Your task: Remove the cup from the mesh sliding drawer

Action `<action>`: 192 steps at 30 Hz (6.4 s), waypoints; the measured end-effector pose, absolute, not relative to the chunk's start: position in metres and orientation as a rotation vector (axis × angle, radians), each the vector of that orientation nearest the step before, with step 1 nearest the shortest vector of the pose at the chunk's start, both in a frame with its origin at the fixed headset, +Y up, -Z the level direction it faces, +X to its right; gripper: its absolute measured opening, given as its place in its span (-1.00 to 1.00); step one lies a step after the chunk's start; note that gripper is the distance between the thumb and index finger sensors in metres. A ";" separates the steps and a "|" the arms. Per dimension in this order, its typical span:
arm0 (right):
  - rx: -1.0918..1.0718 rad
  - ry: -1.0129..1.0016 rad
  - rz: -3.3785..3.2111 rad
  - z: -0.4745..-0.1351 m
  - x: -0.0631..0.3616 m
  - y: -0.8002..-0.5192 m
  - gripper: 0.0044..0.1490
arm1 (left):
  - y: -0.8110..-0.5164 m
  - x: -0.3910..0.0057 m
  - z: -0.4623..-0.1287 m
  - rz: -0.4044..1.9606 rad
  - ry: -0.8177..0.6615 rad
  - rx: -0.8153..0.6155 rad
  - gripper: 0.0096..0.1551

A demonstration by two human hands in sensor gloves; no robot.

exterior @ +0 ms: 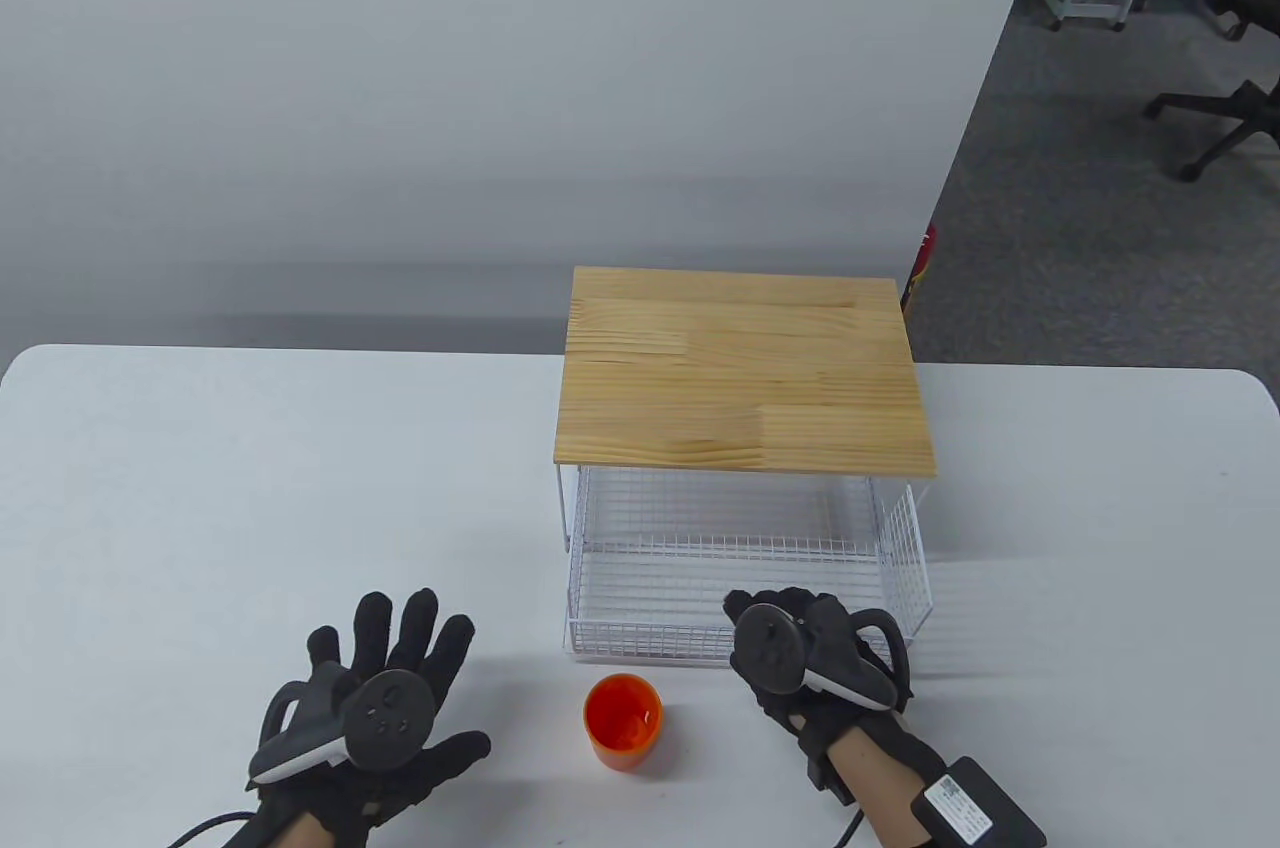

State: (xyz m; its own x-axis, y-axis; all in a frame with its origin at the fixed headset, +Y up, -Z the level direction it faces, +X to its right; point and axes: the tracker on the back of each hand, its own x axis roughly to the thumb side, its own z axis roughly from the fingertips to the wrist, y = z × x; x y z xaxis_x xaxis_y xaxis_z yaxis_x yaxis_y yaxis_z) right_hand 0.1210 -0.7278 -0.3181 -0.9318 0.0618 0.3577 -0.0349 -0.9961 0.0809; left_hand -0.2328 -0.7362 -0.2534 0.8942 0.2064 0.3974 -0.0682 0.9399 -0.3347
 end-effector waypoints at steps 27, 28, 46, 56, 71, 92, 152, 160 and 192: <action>0.591 -0.265 3.128 -0.312 0.115 -0.730 -0.76 | -0.735 -0.234 -0.253 0.139 -0.443 -0.312 0.19; 0.591 -0.276 3.127 -0.312 0.115 -0.730 -0.76 | -0.735 -0.234 -0.253 0.139 -0.443 -0.312 0.19; 0.644 -0.446 3.168 -0.310 0.114 -0.736 -0.73 | -0.734 -0.233 -0.253 0.138 -0.442 -0.313 0.19; 0.619 -0.474 3.169 -0.312 0.114 -0.734 -0.73 | -0.734 -0.233 -0.253 0.137 -0.439 -0.316 0.19; 0.602 -0.509 3.174 -0.315 0.112 -0.735 -0.73 | -0.734 -0.233 -0.254 0.137 -0.438 -0.324 0.19; 0.590 -0.539 3.181 -0.327 0.112 -0.731 -0.74 | -0.734 -0.232 -0.253 0.138 -0.445 -0.323 0.19; 0.453 -0.577 3.205 -0.371 0.108 -0.732 -0.72 | -0.734 -0.232 -0.252 0.138 -0.446 -0.325 0.19; 0.432 -0.571 3.216 -0.378 0.106 -0.731 -0.71 | -0.734 -0.232 -0.253 0.137 -0.445 -0.330 0.19; 0.263 -0.589 3.276 -0.405 0.096 -0.734 -0.70 | -0.735 -0.232 -0.253 0.138 -0.441 -0.343 0.18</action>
State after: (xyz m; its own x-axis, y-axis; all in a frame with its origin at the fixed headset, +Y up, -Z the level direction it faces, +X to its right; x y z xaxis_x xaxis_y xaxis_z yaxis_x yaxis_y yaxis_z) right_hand 0.0956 -0.7337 -0.4047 -0.9684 -0.2194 0.1183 0.1644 -0.9190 -0.3583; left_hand -0.2321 -0.7348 -0.2534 0.8961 0.2040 0.3943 -0.0567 0.9335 -0.3541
